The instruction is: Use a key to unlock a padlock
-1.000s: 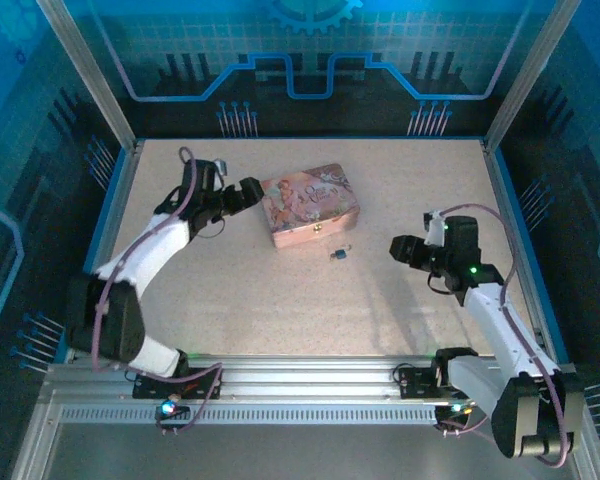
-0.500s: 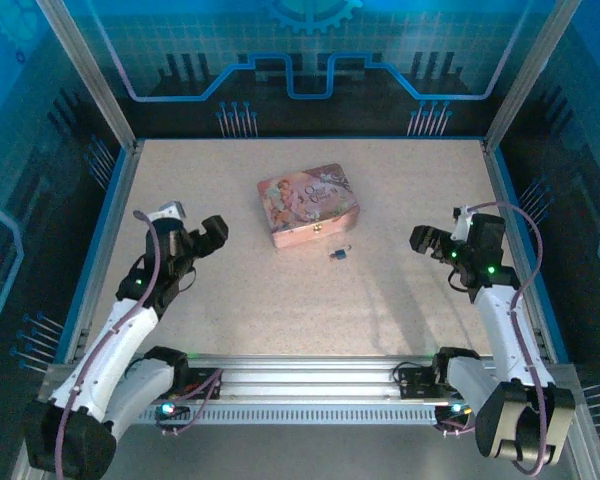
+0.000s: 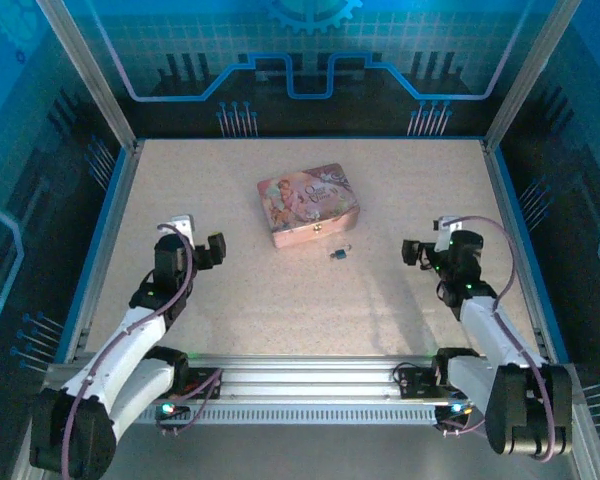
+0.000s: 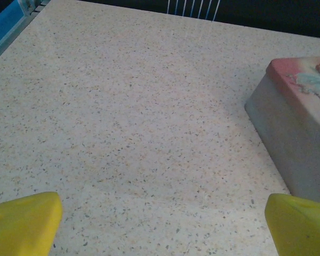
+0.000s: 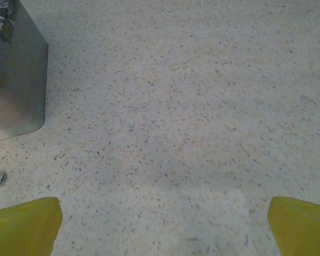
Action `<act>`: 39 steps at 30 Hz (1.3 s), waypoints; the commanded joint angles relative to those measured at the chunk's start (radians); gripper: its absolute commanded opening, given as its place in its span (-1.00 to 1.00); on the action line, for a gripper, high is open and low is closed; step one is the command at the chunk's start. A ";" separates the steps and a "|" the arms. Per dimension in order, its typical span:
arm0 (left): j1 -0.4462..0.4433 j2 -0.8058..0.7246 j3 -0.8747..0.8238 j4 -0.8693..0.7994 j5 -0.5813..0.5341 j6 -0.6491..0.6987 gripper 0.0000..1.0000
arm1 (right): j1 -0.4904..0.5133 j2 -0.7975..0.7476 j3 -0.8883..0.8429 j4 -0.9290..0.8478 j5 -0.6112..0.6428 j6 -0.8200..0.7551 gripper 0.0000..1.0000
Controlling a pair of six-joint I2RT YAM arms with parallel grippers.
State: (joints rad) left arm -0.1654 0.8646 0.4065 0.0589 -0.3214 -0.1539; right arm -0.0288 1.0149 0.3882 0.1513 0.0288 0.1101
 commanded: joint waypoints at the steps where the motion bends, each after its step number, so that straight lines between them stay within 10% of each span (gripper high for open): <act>1: 0.012 0.047 -0.043 0.166 -0.003 0.090 0.98 | 0.040 0.057 -0.022 0.258 0.043 -0.044 1.00; 19: 0.051 0.452 -0.081 0.711 0.245 0.226 0.98 | 0.069 0.482 -0.019 0.718 0.041 -0.092 1.00; 28: 0.145 0.706 -0.128 1.091 0.294 0.191 0.98 | 0.073 0.484 0.029 0.627 0.055 -0.089 1.00; 39: 0.170 0.682 -0.021 0.847 0.262 0.147 0.98 | 0.100 0.488 0.041 0.611 0.080 -0.113 1.00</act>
State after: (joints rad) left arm -0.0063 1.5513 0.3756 0.9207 -0.0624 0.0158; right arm 0.0601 1.4929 0.4030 0.7559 0.0910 0.0162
